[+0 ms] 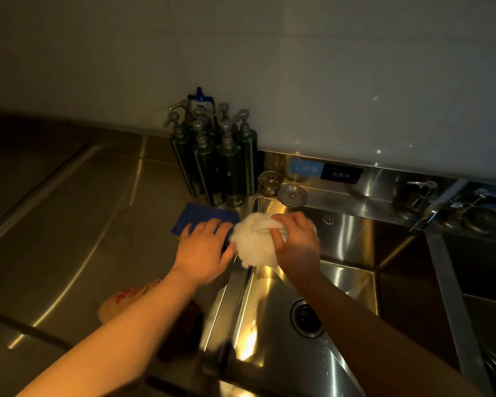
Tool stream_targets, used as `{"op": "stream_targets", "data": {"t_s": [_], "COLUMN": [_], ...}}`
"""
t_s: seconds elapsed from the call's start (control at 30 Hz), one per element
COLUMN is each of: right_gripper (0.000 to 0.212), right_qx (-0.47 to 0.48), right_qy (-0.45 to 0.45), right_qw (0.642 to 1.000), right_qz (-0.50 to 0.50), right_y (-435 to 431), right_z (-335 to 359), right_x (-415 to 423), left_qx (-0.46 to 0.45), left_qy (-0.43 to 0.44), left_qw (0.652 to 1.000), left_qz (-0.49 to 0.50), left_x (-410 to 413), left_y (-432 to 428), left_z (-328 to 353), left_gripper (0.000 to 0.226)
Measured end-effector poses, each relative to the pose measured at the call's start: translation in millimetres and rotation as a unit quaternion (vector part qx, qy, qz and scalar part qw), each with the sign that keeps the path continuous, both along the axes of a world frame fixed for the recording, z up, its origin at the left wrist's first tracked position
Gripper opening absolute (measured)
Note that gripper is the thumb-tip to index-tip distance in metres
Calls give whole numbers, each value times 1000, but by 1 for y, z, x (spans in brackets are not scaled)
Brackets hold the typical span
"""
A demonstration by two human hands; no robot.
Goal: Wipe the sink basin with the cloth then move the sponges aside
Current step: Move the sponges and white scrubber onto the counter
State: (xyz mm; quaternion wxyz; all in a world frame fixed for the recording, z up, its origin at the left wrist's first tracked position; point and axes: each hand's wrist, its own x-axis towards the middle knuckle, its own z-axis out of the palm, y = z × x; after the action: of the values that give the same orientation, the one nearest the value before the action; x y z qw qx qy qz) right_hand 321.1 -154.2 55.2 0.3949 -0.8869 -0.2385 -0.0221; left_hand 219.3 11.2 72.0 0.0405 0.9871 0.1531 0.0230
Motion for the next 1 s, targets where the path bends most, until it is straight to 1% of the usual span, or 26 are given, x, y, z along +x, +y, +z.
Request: {"op": "stream_targets", "data": {"t_s": [0.1, 0.23, 0.33, 0.47, 0.53, 0.67, 0.77, 0.87, 1.0], "right_gripper": [39, 44, 42, 35, 35, 34, 31, 27, 26], "right_qx": [8, 1, -13, -45, -47, -33, -42, -52, -63], "right_qy": [0, 0, 5, -39, -42, -38, -44, -50, -63], "right_qw": [1000, 1000, 1000, 998, 997, 998, 998, 997, 996], "right_qz": [6, 1, 1, -36, -45, -35, -24, -14, -3], "right_y": [15, 39, 56, 80, 94, 118, 136, 155, 175], "right_z": [4, 8, 8, 8, 9, 8, 7, 6, -1], "right_x": [4, 4, 8, 7, 5, 2, 0, 1, -1], "left_qx": [-6, -5, 5, 7, 10, 10, 13, 0, -17], "left_qy": [-13, -24, -24, -22, -23, -17, -17, -22, -18], "left_qw": [1000, 1000, 1000, 999, 999, 999, 998, 998, 997], "left_qz": [9, 2, -12, -34, -43, -50, -57, -59, -72], "left_x": [0, 2, 8, 13, 14, 17, 17, 16, 15], "left_y": [9, 32, 55, 86, 103, 129, 145, 158, 164], "left_z": [3, 6, 11, 16, 15, 15, 12, 10, 3], "left_gripper": [45, 45, 44, 45, 46, 47, 47, 46, 48]}}
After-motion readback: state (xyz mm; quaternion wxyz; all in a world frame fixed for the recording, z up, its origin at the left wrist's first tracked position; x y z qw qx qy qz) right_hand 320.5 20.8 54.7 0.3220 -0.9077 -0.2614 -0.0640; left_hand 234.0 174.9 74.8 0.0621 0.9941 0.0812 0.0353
